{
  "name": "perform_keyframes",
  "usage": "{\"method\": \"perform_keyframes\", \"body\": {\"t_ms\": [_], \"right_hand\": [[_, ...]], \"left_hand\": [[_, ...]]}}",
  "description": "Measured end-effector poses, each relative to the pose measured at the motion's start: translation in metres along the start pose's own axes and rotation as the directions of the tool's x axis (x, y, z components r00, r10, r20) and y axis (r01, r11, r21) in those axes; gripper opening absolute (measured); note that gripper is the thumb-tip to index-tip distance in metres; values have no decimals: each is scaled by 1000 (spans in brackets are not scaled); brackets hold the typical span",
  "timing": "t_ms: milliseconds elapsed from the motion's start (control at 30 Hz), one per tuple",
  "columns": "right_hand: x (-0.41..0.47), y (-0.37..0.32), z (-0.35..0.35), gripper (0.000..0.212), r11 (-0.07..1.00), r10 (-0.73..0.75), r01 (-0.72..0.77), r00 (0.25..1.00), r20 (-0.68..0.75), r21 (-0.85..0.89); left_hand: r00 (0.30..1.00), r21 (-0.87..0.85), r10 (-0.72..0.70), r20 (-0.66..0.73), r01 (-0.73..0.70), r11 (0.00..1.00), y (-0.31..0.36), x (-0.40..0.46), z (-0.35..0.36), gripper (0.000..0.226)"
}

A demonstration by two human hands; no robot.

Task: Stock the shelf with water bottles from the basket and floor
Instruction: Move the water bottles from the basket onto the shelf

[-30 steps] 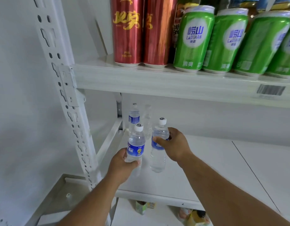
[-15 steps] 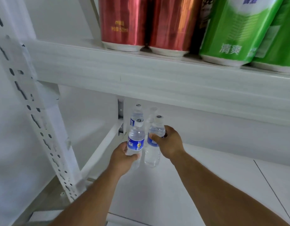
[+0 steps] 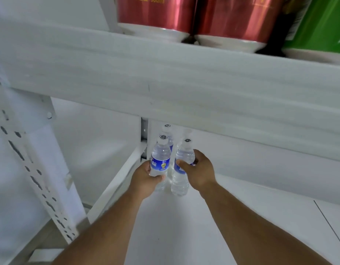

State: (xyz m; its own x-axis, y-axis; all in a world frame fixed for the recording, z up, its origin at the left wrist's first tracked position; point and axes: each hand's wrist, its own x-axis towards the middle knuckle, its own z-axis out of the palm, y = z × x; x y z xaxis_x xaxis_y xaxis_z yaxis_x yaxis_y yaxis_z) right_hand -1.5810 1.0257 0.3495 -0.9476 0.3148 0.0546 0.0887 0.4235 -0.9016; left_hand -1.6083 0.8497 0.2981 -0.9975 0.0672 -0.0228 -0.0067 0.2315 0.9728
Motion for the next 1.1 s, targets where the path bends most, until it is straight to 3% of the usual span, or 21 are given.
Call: {"method": "perform_keyframes", "body": {"t_ms": [567, 700, 800, 933, 1033, 1100], "right_hand": [[-11, -5, 6, 44, 999, 49, -49, 999, -21, -1], [-17, 0, 6, 44, 995, 90, -90, 996, -6, -32], [-24, -1, 4, 46, 988, 130, -128, 991, 15, -83], [-46, -10, -3, 76, 964, 208, -195, 977, 52, -182], [-73, -18, -7, 67, 939, 223, -193, 972, 76, -286], [-96, -24, -8, 65, 920, 226, -179, 969, 99, -348]], "left_hand": [[999, 63, -8, 36, 5, 998, -3, 6, 1, 48], [997, 83, -35, 73, 29, 996, 0, 1, -1, 68], [994, 177, -65, 87, 49, 983, 6, -11, -4, 77], [989, 317, -104, 102, 66, 946, 12, -39, -10, 61], [966, 492, -179, 184, 67, 868, 17, -68, -18, 78], [958, 607, -163, 236, -14, 795, 21, -87, -24, 81]]}}
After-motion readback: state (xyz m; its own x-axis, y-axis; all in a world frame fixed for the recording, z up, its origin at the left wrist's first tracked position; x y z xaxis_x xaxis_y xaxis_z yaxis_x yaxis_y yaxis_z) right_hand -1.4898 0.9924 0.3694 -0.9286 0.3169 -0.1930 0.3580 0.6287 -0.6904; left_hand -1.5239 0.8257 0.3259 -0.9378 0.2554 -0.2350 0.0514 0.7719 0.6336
